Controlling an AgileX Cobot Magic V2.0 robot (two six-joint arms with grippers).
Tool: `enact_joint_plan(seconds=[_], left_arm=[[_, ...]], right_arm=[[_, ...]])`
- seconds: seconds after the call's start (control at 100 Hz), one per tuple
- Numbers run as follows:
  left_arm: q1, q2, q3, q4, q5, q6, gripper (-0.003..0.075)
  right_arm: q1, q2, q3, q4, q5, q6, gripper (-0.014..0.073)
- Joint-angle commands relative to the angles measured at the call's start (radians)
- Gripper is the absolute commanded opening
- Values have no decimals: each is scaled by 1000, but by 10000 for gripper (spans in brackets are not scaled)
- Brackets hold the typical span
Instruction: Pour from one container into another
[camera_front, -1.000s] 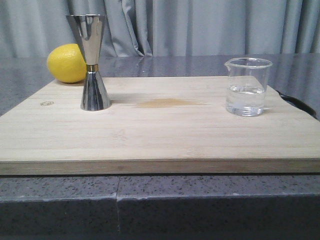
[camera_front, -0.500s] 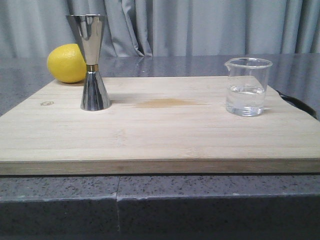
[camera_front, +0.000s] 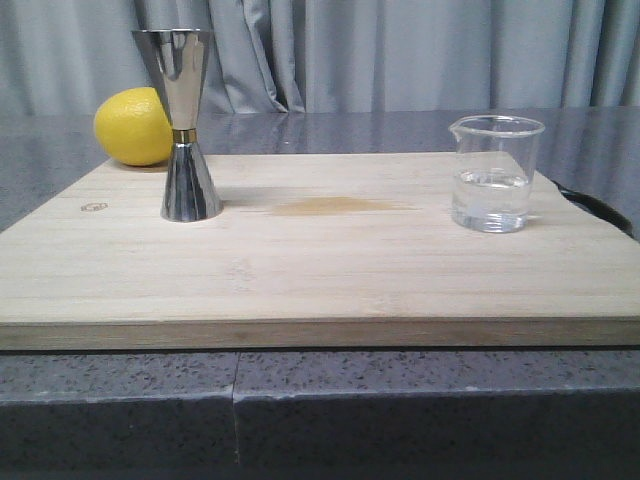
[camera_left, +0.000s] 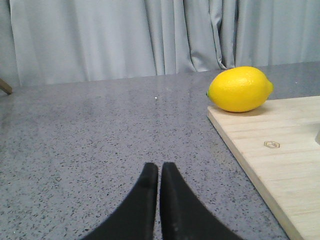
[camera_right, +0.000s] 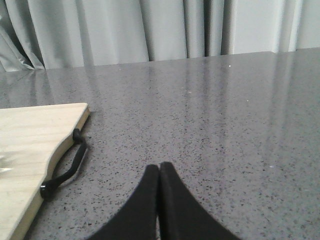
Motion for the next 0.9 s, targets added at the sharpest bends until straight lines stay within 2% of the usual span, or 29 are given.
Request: enact_joint_plan(seconds=[0.0, 0.38, 0.58, 0.74, 0.89], left_arm=[[2, -26, 37, -9, -86, -2, -19], [2, -26, 37, -13, -97, -2, -19], [2, -26, 31, -170, -154, -2, -19], [2, -21, -27, -238, -150, -7, -19], [-2, 44, -152, -251, -50, -7, -19]], right_arm=[[-6, -15, 29, -10, -85, -2, -73], [-6, -15, 29, -10, -100, -2, -73], [-6, -15, -2, 8, -167, -2, -73], [-6, -11, -122, 33, -80, -2, -73], [-6, 2, -246, 33, 39, -2, -73]])
